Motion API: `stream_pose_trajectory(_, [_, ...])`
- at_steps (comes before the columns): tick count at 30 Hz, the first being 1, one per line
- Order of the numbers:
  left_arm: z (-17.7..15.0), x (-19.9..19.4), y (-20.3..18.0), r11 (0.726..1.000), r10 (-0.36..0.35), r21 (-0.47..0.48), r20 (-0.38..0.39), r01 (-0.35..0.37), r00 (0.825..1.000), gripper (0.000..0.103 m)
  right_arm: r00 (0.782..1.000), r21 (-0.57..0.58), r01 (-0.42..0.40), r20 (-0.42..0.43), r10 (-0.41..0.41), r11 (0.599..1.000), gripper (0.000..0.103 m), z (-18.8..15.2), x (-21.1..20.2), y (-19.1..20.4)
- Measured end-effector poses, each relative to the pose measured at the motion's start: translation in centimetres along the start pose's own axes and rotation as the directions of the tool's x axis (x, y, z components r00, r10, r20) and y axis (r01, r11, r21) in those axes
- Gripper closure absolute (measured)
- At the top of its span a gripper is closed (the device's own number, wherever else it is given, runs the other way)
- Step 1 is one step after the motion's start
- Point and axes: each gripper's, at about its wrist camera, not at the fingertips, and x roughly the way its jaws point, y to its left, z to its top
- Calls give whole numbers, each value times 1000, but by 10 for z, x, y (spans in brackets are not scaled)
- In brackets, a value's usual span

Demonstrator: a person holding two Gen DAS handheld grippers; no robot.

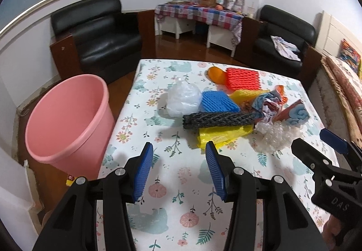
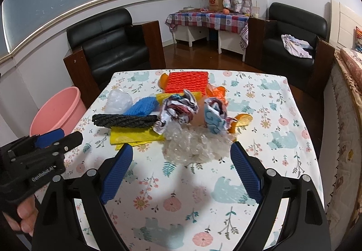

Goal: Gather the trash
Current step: 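Grasp the clear plastic bag with the left tool while the right tool grasps the patterned wrapper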

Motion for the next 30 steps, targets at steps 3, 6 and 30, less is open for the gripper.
stream_pose_trajectory(3, [3,0,4,999,-45,0,-5,45,999,55,1000,12,2,-2,-2,1000,15,0,0,-7])
stream_pose_trajectory(6, [9,-2,3,995,-92,34,-7,92,996,55,1000,23,-3,-11,3,1000,15,0,2,-12])
stream_pose_trajectory(30, [90,104,5,988,-116,79,-180,131,977,55,999,129,7,-37,-2,992,19,18,15,-56])
